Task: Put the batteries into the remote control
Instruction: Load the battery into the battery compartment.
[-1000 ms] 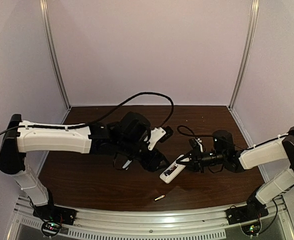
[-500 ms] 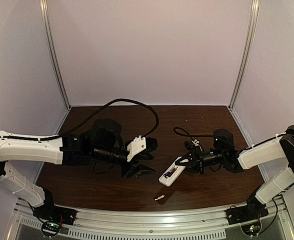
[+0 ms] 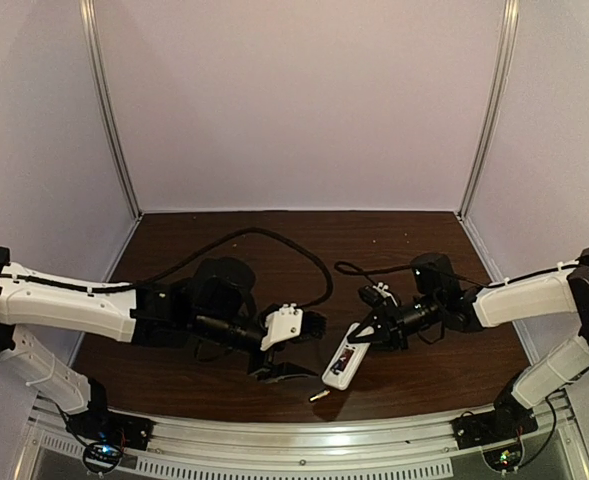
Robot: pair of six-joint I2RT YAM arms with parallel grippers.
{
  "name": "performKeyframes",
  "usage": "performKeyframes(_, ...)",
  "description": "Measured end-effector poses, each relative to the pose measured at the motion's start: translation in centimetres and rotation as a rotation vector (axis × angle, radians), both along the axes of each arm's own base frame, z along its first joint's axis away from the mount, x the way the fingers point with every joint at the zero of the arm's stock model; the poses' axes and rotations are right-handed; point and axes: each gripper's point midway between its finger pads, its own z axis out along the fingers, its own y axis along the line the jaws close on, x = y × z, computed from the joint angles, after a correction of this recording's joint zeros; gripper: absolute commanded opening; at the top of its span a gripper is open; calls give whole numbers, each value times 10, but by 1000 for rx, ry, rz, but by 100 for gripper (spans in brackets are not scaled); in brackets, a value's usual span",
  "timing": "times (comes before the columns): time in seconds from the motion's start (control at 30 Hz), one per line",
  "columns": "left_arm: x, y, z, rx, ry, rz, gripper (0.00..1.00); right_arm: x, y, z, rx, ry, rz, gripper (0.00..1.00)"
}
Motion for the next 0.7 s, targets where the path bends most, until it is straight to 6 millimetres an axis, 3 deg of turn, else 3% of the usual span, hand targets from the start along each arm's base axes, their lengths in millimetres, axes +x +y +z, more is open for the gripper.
performKeyframes(0.27,-3,-10,-7,-36,76,7,67,-17,2,-6,-23,-18,74,0)
performKeyframes(0.53,-5,-15,-20,-31,145,15,95,-22,8,0,-11,-46,108,0)
performKeyframes(0.7,-4,-18,-27,-23,177,33,97,-24,10,2,-7,-56,120,0)
